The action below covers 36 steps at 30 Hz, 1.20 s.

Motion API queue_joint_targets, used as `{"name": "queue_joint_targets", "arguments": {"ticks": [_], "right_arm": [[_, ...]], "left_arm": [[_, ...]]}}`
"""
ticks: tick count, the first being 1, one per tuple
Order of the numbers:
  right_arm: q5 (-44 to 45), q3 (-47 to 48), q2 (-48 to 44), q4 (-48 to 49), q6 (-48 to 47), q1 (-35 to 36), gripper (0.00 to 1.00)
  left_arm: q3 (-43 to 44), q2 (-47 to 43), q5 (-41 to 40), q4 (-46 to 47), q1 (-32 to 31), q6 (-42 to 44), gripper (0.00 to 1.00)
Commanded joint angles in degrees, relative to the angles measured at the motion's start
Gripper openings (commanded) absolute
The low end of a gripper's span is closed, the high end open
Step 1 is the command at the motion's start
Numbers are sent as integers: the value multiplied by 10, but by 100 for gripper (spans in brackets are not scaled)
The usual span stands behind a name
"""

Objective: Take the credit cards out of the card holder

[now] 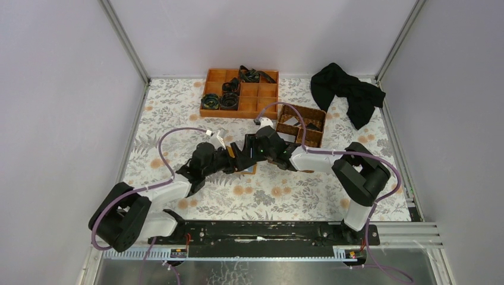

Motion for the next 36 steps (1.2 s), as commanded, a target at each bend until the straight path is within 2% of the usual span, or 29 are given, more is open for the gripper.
{"name": "queue_joint_targets", "arguments": {"ticks": [1,6,9,11,17,21,27,32,36], "right_arm": [[-49,-38,-76,-76,-8,0,69],[-60,-41,-65,-70,-6,0,70],[-57,-40,-65,-65,3,0,59],[-50,-47,-70,-61,11,-3,58],[-54,-87,-123,-50,18,-44,57],[-55,-107,-140,-76,10,-89,56],[-56,-141,-158,-94,-10,-162,56],[-100,-135,-165,-81,-17,-166,56],[-119,-117,-167,-66,-16,-146,57]], "left_arm": [[-18,38,-253,-161,58,13,78],[13,36,-286,-184,58,-3,78],[56,38,-321,-211,58,-7,79],[86,41,-338,-222,60,-8,79],[156,103,-313,-254,119,-15,73],[147,127,-301,-239,137,-29,71],[115,72,-335,-229,137,-30,71],[118,62,-353,-230,138,4,71],[124,99,-304,-208,138,4,71]]}}
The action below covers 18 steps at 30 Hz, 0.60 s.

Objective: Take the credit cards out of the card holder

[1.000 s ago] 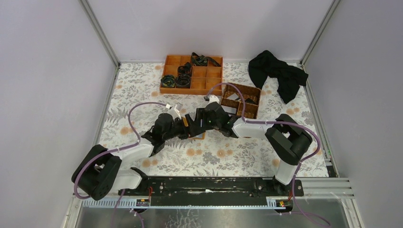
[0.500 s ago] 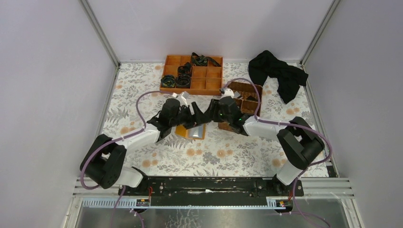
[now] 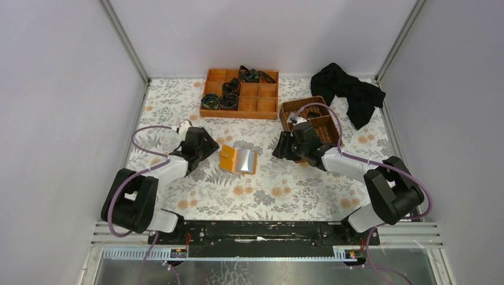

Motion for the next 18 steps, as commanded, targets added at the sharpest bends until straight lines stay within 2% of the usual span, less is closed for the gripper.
{"name": "queue_joint_targets", "arguments": {"ticks": [1,7,10,18], "right_arm": [[-27,31,-13,-4,-19,26,57],[-22,78,22,-11,-25,69,58],[-31,80,43,5,-11,75,58],[-38,83,58,21,-4,77,58]], "left_arm": [[11,32,6,24,-1,14,71],[0,47,19,16,-5,21,62],[-16,51,22,20,-30,18,57],[-41,68,27,11,-84,-7,53]]}}
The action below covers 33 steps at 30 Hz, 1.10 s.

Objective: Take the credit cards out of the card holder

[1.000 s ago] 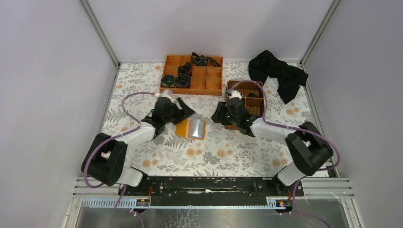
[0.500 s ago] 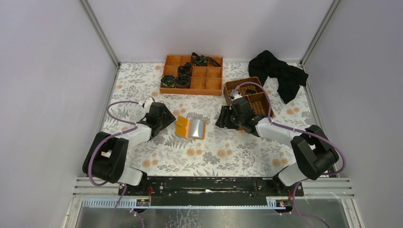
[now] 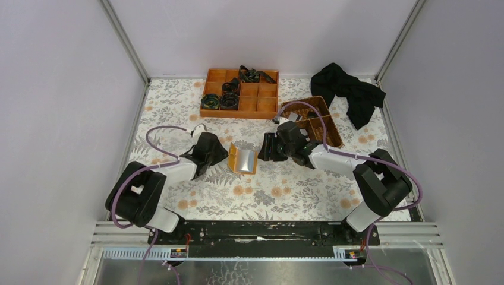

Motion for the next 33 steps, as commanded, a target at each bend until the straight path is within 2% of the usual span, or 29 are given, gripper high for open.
{"name": "queue_joint_targets", "arguments": {"ticks": [1,6,13,14,15,17,18,21,23,27,33], "right_arm": [[-13,23,1,18,-1,7,59],[7,80,45,-18,-26,37,61],[11,144,111,-31,-27,63,51],[11,147,114,-31,-27,63,48],[9,151,117,-31,-27,63,40],[-9,164,127,-32,-28,63,5],[-20,175,136,-34,-28,64,1],[-28,212,159,-44,-30,77,0],[-28,238,180,-55,-33,86,1],[-41,282,233,-73,-40,99,9],[-5,289,268,-119,-48,109,7]], "left_arm": [[-38,9,6,-20,-13,-14,53],[-31,-31,-32,-56,-12,-28,53],[-42,-161,-67,-70,-13,-34,53],[-39,-174,-69,-69,-13,-33,53],[-33,-180,-69,-66,-13,-33,53],[-13,-180,-74,-64,-19,-30,55],[0,-177,-81,-69,-19,-29,56],[28,-178,-110,-88,-19,-21,62],[29,-188,-120,-90,-19,-12,73],[17,-211,-128,-89,-19,-3,91],[-3,-207,-117,-74,-17,-2,95]]}}
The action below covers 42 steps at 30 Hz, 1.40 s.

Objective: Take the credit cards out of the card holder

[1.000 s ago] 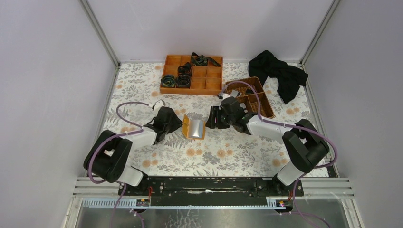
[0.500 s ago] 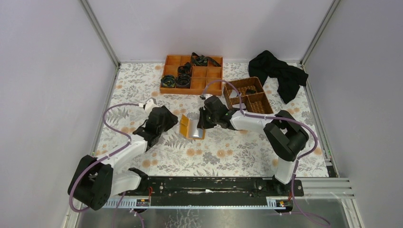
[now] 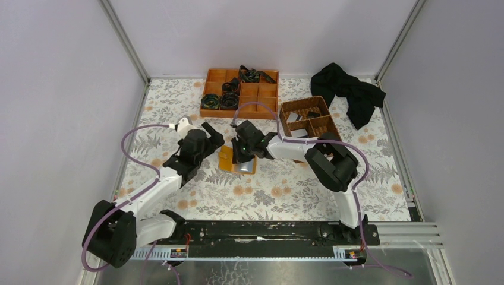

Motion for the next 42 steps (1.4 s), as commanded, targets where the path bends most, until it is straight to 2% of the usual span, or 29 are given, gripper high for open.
{"name": "queue_joint_targets", "arguments": {"ticks": [1,6,12,15,16,18,19,24,28,33,38,42], "right_arm": [[27,-5,6,-48,-15,6,5],[60,-69,-28,-60,-18,5,2],[53,-156,-103,-43,7,6,0],[44,-174,-125,-39,6,6,0],[43,-174,-128,-39,5,6,0],[44,-168,-137,-41,0,5,1],[44,-163,-146,-44,-3,6,1],[34,-155,-214,-37,-15,5,10],[75,-166,-254,-51,-13,4,18],[96,-228,-289,-29,7,-15,39],[88,-276,-326,-14,17,-50,41],[89,-285,-325,-21,14,-64,37]], "left_arm": [[-20,-1,-10,16,0,10,95],[-15,5,30,25,1,5,95],[-17,16,76,50,2,-6,95],[-24,25,127,78,0,-19,95],[-31,29,146,97,-3,-26,94],[-39,40,180,137,-12,-32,83],[-39,44,189,145,-16,-34,81],[-53,42,208,177,-21,-24,83],[-56,76,312,261,-21,6,84],[-67,147,423,373,-21,-21,78],[-74,143,449,339,-21,5,76],[-87,145,437,297,-21,11,74]]}}
